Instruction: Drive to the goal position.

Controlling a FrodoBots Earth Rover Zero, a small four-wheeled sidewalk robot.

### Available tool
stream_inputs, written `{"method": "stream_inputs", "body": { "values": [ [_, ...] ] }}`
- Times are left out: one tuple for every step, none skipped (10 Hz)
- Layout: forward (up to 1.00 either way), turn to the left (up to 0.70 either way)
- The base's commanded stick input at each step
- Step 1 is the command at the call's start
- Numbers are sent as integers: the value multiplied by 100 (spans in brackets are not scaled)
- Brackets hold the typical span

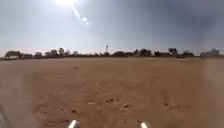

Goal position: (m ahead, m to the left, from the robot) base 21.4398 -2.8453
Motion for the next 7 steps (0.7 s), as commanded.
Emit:
{"method": "stream_inputs", "body": {
  "values": [
    [70,0],
    [70,0],
    [70,0],
    [70,0],
    [70,0],
    [70,0],
    [70,0]
  ]
}}
